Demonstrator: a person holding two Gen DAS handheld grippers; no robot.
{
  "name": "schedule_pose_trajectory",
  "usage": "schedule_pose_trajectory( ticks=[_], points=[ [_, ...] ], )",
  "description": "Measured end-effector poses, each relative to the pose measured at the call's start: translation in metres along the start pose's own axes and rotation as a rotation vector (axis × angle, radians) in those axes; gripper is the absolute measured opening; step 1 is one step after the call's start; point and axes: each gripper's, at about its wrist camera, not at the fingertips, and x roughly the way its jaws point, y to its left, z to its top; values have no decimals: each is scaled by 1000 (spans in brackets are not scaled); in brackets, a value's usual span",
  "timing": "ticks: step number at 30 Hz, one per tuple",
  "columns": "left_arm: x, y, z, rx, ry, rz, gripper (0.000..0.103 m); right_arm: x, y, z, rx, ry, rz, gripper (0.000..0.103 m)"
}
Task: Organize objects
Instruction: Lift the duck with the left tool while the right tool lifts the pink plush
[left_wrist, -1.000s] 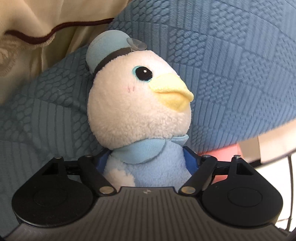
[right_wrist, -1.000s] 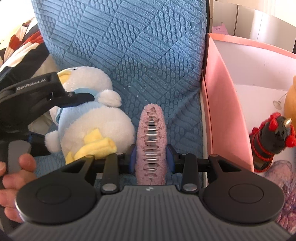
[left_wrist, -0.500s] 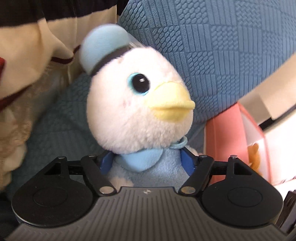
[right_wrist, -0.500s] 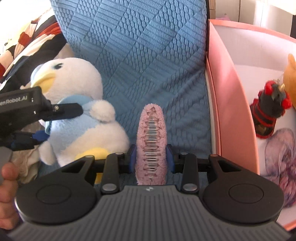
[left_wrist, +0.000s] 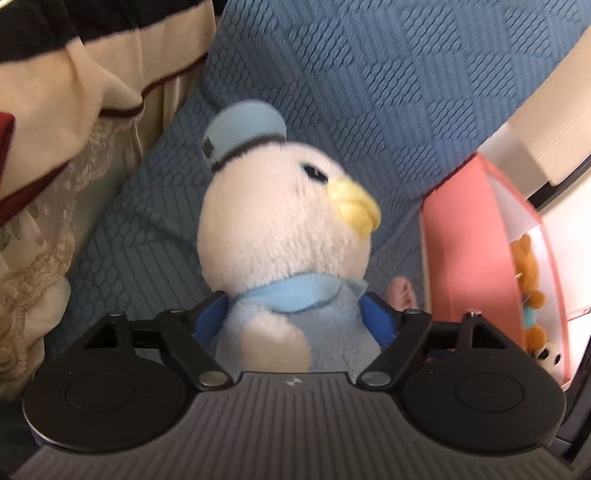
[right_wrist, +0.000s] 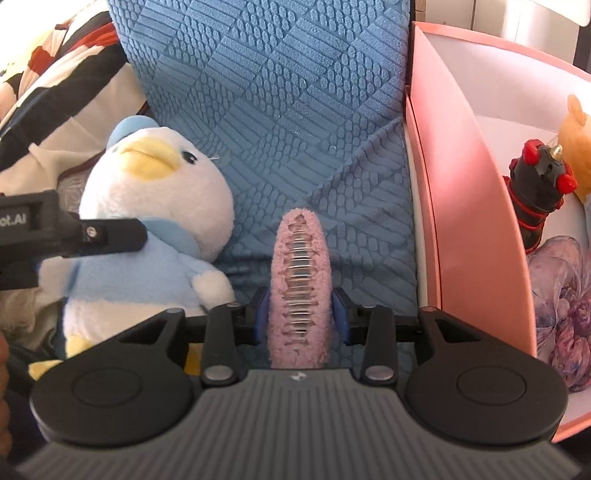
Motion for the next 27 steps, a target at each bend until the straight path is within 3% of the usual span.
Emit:
schedule_pose_trajectory(
  ticks=[4,11,13,14,15,27],
  points=[
    [11,5,1,-40,34,-21,87,6,1,-1,0,11,-36,49],
    [15,3,-3,-39,45,-22,87,9,-2,2,36,2,-28,49],
    [17,2,-4,-42,49,-24,87,9,0,3,33,-5,-41,48],
    [18,2,-5,-41,51,-25,87,9,1,3,30,-7,-39,43],
    [19,1,-6,-39,52,-24,87,9,2,4,30,-5,-30,33],
    [39,-2,-6,-64,86,-18,89,-4,0,7,27,-4,-23,30]
  ],
)
